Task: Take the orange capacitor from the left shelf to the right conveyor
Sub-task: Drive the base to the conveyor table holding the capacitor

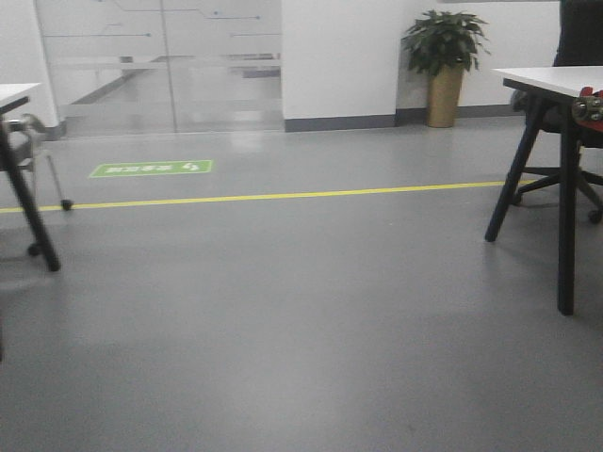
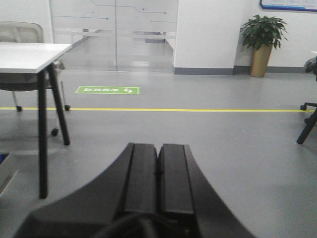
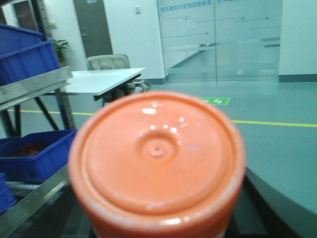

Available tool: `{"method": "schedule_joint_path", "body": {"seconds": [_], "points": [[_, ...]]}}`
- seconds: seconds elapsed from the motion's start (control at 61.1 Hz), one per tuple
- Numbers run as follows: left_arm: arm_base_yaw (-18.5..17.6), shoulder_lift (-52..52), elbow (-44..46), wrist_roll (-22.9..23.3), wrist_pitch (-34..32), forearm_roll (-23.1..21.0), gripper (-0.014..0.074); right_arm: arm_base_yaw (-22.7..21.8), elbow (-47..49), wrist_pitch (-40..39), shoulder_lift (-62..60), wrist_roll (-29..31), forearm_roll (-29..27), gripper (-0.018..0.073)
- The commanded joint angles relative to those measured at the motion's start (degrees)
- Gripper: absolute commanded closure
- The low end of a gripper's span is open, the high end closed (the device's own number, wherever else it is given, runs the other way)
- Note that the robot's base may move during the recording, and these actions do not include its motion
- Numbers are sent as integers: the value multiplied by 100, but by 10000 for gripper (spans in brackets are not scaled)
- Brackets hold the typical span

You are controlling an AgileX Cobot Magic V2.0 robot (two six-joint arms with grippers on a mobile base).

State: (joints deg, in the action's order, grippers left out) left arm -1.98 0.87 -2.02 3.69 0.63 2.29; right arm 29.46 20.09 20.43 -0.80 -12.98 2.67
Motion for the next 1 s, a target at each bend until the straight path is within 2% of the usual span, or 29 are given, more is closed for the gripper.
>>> {"method": "schedule_joint_path", "body": {"seconds": [0.0,0.982], "points": [[0,38,-124,37,-523,-13,722,-1,157,-524,-53,16,29,505],[0,38,-124,37,-523,-13,722,-1,157,-524,-53,16,29,505]]}}
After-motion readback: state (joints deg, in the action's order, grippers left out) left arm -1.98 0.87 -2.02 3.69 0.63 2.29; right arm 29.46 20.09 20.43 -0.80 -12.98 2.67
